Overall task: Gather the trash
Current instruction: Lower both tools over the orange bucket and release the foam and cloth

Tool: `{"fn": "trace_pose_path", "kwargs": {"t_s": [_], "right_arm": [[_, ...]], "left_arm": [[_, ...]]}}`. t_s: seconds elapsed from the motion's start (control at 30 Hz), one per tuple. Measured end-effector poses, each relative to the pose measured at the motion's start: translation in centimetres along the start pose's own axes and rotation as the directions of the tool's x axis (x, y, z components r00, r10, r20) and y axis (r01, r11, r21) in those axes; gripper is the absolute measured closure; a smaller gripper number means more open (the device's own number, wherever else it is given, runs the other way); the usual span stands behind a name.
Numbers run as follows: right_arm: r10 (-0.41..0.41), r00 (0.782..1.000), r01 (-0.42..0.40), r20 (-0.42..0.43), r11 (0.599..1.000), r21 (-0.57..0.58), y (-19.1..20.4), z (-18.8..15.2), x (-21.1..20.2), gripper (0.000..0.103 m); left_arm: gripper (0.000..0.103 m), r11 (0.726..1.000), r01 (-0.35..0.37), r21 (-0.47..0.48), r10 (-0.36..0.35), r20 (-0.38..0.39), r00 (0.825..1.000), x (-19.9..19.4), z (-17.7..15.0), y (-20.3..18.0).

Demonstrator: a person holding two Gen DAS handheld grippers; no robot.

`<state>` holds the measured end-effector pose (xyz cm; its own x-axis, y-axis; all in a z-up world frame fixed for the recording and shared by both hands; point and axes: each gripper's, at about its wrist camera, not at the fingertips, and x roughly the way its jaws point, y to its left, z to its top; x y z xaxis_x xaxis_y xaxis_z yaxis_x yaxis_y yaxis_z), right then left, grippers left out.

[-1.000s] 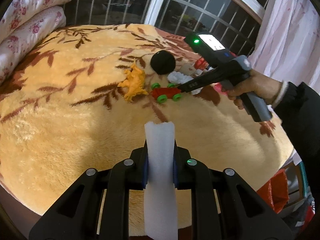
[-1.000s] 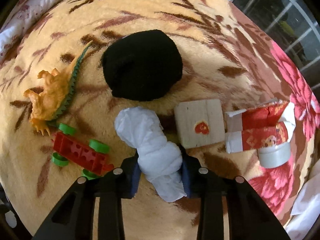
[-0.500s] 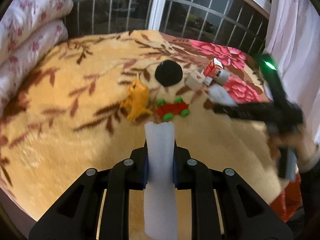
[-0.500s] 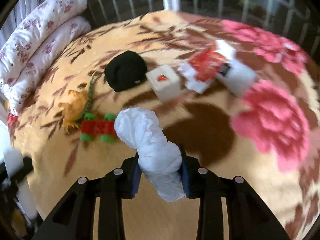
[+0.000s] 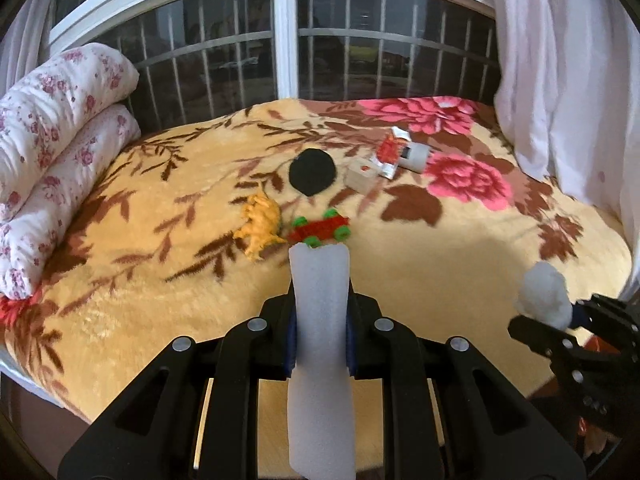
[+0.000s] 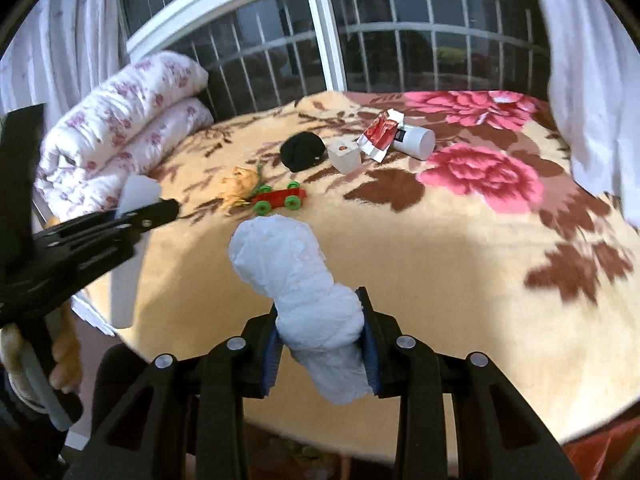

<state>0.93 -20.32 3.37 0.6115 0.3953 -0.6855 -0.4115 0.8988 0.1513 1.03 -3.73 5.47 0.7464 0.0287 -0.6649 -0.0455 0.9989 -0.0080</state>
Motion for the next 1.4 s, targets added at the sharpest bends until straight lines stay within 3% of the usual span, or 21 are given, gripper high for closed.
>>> {"fn": "trace_pose_path", "kwargs": {"t_s": [0.2, 0.37, 0.47, 0.6, 0.8, 1.03, 1.07, 1.13, 1.17, 1.2, 1.27, 1.4], "right_arm": [[0.059, 0.998, -0.059, 0.014, 0.997, 0.056, 1.3, -4.4, -3.3, 0.069], [0.106, 0.994, -0.105, -0.020, 0.994, 0.034, 3.1, -8.2, -5.0, 0.069], [0.108, 0.992, -0.108, -0.061, 0.994, 0.005, 4.0, -10.4, -5.0, 0.069], [0.066, 0.984, -0.075, -0.167, 0.996, -0.047, 4.6, -13.6, -2.9, 0.069], [0.061, 0.957, -0.063, -0.285, 0.998, 0.003, 3.7, -15.5, 0.2, 0.069], [0.050, 0.936, -0.050, -0.349, 0.999, 0.008, 3.2, -16.1, 2.5, 0.066], [0.049, 0.933, -0.051, -0.358, 0.999, 0.004, 3.2, -16.1, 2.7, 0.059], [0.041, 0.931, -0.044, -0.363, 0.999, 0.000, 3.3, -16.3, 3.1, 0.036], [0.028, 0.934, -0.031, -0.356, 1.000, -0.004, 3.1, -16.3, 3.2, 0.035], [0.020, 0.933, -0.024, -0.359, 1.000, -0.006, 3.0, -16.4, 3.2, 0.035], [0.020, 0.934, -0.019, -0.356, 1.000, 0.006, 2.6, -16.4, 3.0, 0.035], [0.016, 0.942, -0.008, -0.336, 1.000, 0.026, 1.6, -15.8, 2.0, 0.035]], "left_arm": [[0.086, 0.999, 0.019, 0.029, -0.019, -0.004, 1.000, -2.6, -2.4, -0.9], [0.086, 0.992, 0.100, 0.077, -0.101, 0.002, 0.995, -6.8, -5.9, -1.4], [0.086, 0.981, 0.169, 0.094, -0.165, -0.047, 0.985, -7.9, -8.7, -1.4], [0.086, 0.970, 0.212, 0.118, -0.194, -0.148, 0.970, -6.7, -12.6, -1.4], [0.086, 0.959, 0.247, 0.140, -0.197, -0.297, 0.934, -2.8, -16.9, -1.0], [0.084, 0.951, 0.286, 0.122, -0.223, -0.375, 0.900, -0.1, -18.3, -1.0], [0.081, 0.944, 0.306, 0.126, -0.236, -0.390, 0.890, 0.1, -18.4, -1.2], [0.057, 0.938, 0.311, 0.151, -0.223, -0.424, 0.878, 0.9, -19.1, -1.6], [0.032, 0.942, 0.294, 0.160, -0.202, -0.429, 0.880, 1.3, -19.2, -1.7], [0.025, 0.945, 0.282, 0.165, -0.189, -0.430, 0.883, 1.5, -19.5, -1.7], [0.025, 0.944, 0.288, 0.161, -0.194, -0.435, 0.879, 1.5, -19.7, -1.5], [0.025, 0.944, 0.282, 0.171, -0.192, -0.408, 0.892, 0.7, -19.1, -1.1]]}}
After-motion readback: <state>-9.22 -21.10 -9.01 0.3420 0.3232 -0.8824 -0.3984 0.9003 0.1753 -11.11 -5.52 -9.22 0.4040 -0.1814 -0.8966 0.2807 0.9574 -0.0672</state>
